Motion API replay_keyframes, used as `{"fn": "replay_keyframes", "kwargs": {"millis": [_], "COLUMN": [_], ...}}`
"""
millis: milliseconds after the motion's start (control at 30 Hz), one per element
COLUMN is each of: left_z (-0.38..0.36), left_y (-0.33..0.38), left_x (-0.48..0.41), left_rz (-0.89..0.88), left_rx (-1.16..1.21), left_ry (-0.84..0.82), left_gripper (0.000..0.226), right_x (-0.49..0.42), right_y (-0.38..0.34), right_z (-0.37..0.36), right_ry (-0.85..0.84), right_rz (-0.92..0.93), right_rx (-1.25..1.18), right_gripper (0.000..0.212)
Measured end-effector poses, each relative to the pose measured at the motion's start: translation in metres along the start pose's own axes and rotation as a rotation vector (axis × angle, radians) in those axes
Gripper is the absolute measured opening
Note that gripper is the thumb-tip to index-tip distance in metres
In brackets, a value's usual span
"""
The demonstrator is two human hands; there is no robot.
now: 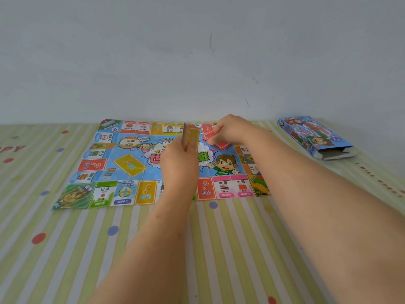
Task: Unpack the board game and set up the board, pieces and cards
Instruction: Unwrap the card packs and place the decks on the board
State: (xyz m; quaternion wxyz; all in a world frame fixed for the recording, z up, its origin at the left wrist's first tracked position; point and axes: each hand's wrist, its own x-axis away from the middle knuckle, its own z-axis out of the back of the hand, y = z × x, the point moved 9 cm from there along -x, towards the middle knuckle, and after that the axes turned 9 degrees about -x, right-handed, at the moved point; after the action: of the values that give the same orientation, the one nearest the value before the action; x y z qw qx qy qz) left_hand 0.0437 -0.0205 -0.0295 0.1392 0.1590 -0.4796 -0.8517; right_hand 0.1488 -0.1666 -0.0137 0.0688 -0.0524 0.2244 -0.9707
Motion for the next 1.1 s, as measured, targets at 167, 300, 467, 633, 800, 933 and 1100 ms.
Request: {"fn": "replay_keyframes", "kwargs": {"millis": [167, 300, 467, 633, 800, 933, 1100], "left_z": [0.001, 0.001, 0.002, 0.005, 0.013, 0.02, 0.026], "left_y": [-0.001, -0.002, -0.001, -0.005, -0.004, -0.01, -0.024], "left_x": [-0.001, -0.002, -0.003, -0.006, -0.004, 0.002, 0.004], "left_rz": [-0.007, -0.007, -0.006, 0.03, 0.102, 0.183, 0.311], "left_rx": [-0.017, -0.027, -0.024, 0.029, 0.215, 0.32, 0.457], "left_ry": [0.008, 0.007, 0.004, -0.032, -0.104, -0.168, -0.261], "left_gripper": [0.023, 0.024, 0.024, 0.025, 0.025, 0.017, 0.008], "right_x": [0.006, 0.008, 0.01, 0.016, 0.031, 0.05, 0.079], "right_y": [0.002, 0.002, 0.001, -0.001, -0.007, -0.017, -0.041], "right_z": [-0.003, -0.004, -0.004, 0.004, 0.031, 0.04, 0.031], "right_ry": [-0.012, -0.014, -0.001, 0.051, 0.223, 0.293, 0.318], "right_rz": [-0.002, 0.011, 0.02, 0.026, 0.052, 0.069, 0.097], "right_rx": [0.006, -0.023, -0.038, -0.044, -0.187, -0.382, -0.562], "right_gripper": [0.046, 0.045, 0.045, 0.042, 0.035, 0.032, 0.032]}}
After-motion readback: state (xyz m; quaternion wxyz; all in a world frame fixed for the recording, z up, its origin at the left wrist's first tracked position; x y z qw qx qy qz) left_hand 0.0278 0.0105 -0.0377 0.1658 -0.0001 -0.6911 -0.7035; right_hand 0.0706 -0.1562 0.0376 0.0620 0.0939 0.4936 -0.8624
